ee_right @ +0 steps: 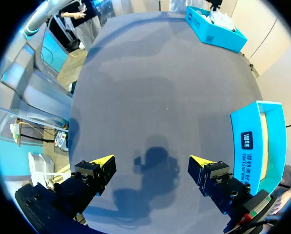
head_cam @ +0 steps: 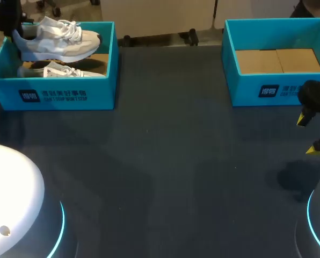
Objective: Take the shoe out of the shoebox, open the shoe tongue, remove and reinsert the insole, then place the shoe into the shoebox
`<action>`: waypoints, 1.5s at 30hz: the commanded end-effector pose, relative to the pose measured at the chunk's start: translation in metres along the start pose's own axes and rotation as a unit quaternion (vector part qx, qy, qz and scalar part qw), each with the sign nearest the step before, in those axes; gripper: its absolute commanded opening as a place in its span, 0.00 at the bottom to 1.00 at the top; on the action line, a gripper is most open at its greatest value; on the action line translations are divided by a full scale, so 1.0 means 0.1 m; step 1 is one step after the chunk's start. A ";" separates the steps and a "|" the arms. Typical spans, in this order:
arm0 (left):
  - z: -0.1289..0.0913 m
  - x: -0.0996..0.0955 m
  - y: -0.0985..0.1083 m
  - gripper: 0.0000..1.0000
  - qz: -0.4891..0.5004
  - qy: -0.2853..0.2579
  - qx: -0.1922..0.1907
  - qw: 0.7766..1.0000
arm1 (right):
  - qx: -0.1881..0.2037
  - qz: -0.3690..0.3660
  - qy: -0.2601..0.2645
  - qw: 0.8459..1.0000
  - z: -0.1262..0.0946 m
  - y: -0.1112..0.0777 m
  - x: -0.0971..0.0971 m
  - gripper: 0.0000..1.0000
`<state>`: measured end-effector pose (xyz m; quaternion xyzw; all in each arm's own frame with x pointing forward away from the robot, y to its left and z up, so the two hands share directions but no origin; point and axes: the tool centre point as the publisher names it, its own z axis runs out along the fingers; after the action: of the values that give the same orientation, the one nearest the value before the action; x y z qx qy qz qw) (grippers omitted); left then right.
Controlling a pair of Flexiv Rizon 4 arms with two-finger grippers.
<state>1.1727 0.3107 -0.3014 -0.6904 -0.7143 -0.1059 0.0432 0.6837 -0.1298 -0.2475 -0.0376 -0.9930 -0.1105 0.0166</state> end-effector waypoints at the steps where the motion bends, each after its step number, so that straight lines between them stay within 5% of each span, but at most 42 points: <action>1: 0.09 -0.04 0.02 0.00 -0.003 0.002 0.000 1.000 | 0.001 0.000 0.000 1.000 0.01 0.00 0.00 1.00; 45: 0.47 -0.21 0.02 0.00 -0.006 0.000 0.005 1.000 | 0.001 0.000 0.000 1.000 0.01 0.00 0.00 1.00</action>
<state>1.1714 0.3015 -0.3454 -0.6869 -0.7180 -0.1053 0.0407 0.6837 -0.1298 -0.2475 -0.0376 -0.9930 -0.1105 0.0166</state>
